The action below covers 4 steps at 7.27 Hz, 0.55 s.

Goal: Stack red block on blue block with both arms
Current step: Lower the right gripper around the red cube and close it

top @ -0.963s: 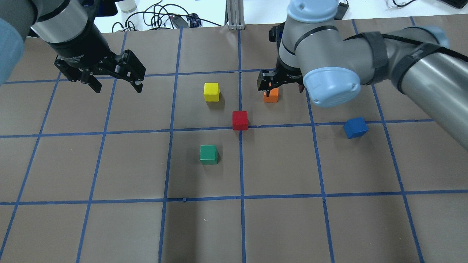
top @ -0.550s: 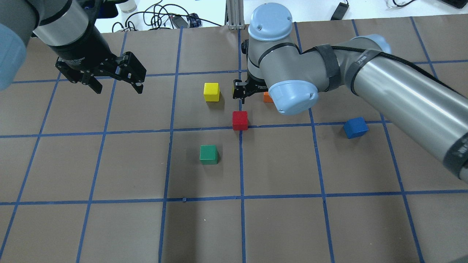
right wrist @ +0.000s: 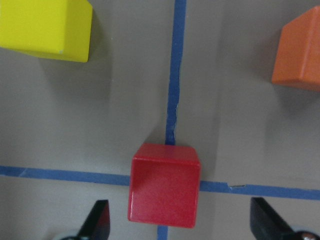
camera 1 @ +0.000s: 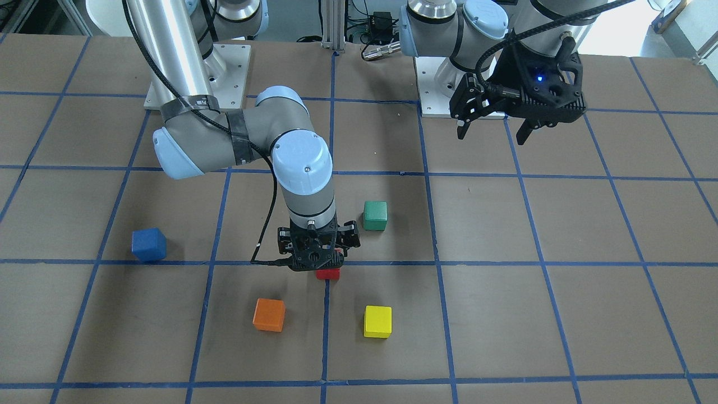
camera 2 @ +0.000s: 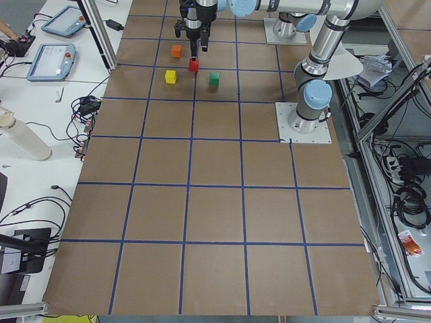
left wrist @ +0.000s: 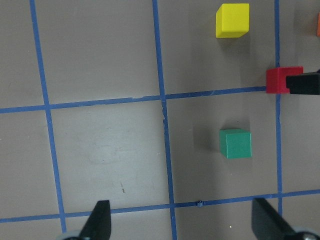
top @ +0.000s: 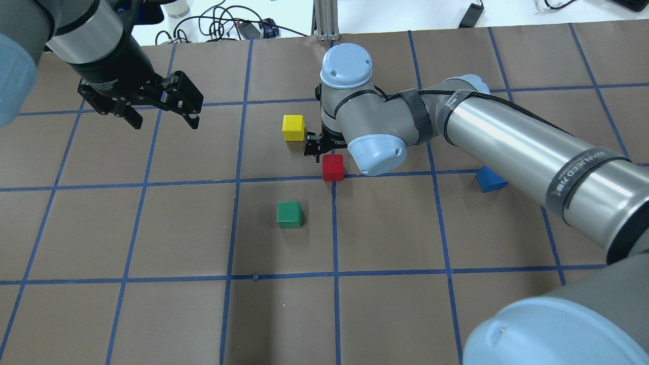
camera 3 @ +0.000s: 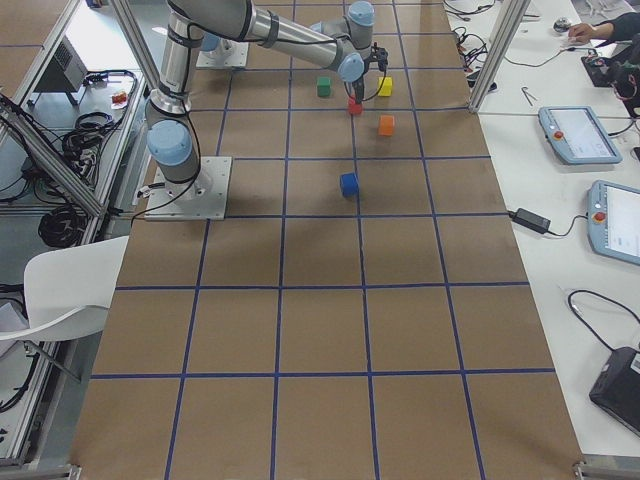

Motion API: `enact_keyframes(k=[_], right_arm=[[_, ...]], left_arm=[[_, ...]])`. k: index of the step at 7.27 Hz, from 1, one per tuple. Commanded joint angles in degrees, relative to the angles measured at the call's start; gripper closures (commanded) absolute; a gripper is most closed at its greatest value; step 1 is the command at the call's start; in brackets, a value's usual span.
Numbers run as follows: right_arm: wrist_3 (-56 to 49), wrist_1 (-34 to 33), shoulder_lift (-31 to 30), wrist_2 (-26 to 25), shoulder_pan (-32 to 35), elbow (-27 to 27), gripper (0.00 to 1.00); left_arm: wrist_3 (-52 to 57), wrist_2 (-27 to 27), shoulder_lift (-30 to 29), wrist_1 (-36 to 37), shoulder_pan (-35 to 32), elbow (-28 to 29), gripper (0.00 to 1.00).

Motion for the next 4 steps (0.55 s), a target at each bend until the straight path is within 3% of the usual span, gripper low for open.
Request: enact_keyframes(k=[1,4], right_arm=[[-0.1,-0.6,2.4,1.3,0.1,-0.1,0.0],[-0.5,-1.3,3.5,3.9,0.1,0.0,0.0]], left_arm=[[0.0,-0.2,0.0,0.3,0.0,0.0,0.0],[-0.1,-0.3,0.0,0.3,0.0,0.1,0.0]])
